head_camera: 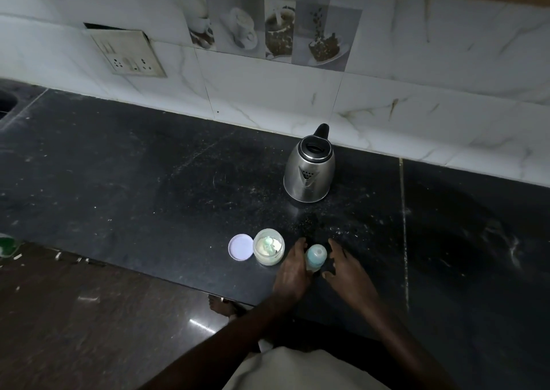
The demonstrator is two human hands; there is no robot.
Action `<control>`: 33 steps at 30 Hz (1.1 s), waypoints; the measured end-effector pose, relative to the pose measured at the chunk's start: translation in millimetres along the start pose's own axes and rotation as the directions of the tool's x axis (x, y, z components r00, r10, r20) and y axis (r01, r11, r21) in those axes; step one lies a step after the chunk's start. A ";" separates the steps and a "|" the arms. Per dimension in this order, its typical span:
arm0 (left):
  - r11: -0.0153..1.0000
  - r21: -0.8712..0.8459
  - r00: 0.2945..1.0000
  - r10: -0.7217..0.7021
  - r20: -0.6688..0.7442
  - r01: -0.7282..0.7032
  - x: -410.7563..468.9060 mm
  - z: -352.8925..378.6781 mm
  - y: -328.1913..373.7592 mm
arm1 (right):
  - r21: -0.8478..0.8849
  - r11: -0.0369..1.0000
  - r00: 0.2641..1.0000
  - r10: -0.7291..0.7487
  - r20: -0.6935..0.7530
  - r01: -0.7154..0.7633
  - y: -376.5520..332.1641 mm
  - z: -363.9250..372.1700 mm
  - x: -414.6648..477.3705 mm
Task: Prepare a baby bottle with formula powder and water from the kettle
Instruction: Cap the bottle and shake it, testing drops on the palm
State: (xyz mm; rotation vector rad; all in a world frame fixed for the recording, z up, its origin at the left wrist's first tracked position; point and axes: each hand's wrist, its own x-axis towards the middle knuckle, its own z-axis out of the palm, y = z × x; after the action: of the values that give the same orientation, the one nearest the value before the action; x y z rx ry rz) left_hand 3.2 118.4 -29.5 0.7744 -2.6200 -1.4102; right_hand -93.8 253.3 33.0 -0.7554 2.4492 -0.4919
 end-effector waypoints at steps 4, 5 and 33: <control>1.000 0.001 1.000 -0.002 0.004 0.002 -2.2 -4.2 1.8 | 0.034 0.999 1.000 -0.025 0.000 0.025 -0.2 -0.5 4.3; 1.000 0.002 1.000 -0.005 0.012 0.005 -2.1 -5.5 2.1 | 0.042 0.999 1.000 -0.029 -0.001 0.029 -1.1 -0.4 5.3; 0.959 -0.276 0.997 -0.071 0.011 0.072 6.8 -30.1 23.4 | 0.521 0.854 0.994 -0.071 0.084 0.017 -8.4 -42.2 18.5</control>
State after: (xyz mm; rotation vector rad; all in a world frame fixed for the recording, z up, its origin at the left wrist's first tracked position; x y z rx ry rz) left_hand -3.3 102.9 5.4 0.8366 -2.3428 -1.7457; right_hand -127.8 243.4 63.7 -0.5834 2.0587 -1.0551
